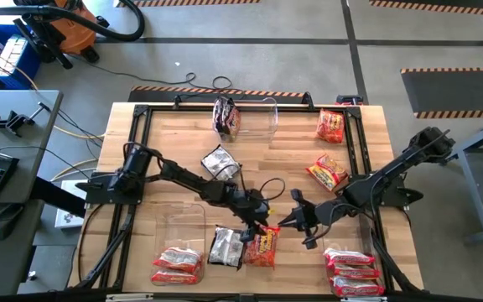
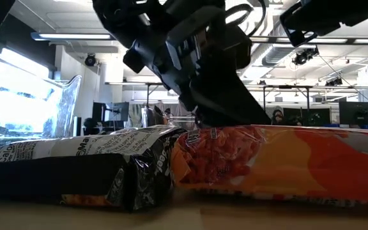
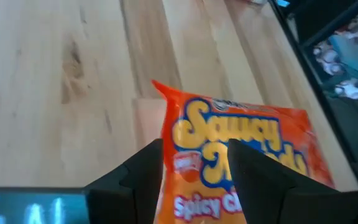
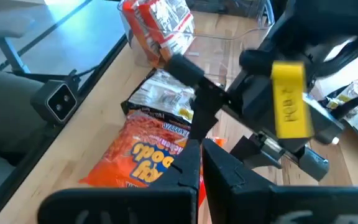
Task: Sort Maruchan noodles
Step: Put the bottom orange noodle pack into the bottom left transparent bin
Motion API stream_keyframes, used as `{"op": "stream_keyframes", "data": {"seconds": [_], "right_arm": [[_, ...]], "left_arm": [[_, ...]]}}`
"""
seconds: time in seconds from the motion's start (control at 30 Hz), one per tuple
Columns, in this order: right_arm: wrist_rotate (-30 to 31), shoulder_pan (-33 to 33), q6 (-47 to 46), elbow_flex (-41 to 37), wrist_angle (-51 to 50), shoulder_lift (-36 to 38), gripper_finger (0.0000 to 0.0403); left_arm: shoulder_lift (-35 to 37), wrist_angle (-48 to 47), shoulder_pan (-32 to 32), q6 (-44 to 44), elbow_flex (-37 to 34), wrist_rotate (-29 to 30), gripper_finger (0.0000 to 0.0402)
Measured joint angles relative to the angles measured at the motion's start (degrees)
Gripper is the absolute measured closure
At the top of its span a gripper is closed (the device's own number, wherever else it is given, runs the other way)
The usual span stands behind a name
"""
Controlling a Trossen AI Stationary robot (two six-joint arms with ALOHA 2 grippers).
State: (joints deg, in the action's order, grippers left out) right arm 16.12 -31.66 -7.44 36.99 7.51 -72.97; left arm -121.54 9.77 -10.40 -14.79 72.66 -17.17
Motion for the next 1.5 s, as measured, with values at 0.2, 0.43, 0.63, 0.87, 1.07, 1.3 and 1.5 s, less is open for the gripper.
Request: {"op": "stream_keyframes", "data": {"seconds": [0.2, 0.43, 0.63, 0.87, 1.07, 1.3, 1.5], "right_arm": [[0.3, 0.0, 0.0, 0.0, -0.7, 0.0, 0.0403], [0.3, 0.0, 1.9, 0.0, -0.7, 0.0, 0.0403], [0.3, 0.0, 4.2, 0.0, -0.7, 0.0, 0.0403], [0.2, 1.0, 7.3, 0.0, -1.0, 0.0, 0.0403], [0.2, 1.7, 8.6, 0.0, -1.8, 0.0, 0.0403], [4.9, 1.7, 11.4, 0.0, -3.2, 0.3, 0.0403], [7.4, 2.1, 10.5, -1.2, -2.6, 1.6, 0.0403]], "left_arm": [[-1.1, 0.9, -0.5, 0.0, 0.0, 3.8, 0.0231], [-2.5, 1.9, -0.9, 0.3, 0.1, 4.1, 0.0231], [-2.6, 2.6, -0.9, 0.3, 0.1, 3.2, 0.0247], [-4.7, 6.3, -1.1, 1.5, 0.1, 0.8, 0.0323], [-4.5, 8.2, -1.0, 2.9, 0.0, 1.9, 0.0394], [-2.0, 4.1, 1.0, 4.3, -0.2, 2.4, 0.0401], [2.9, -3.0, 3.2, 9.9, -0.2, 2.7, 0.0401]]}}
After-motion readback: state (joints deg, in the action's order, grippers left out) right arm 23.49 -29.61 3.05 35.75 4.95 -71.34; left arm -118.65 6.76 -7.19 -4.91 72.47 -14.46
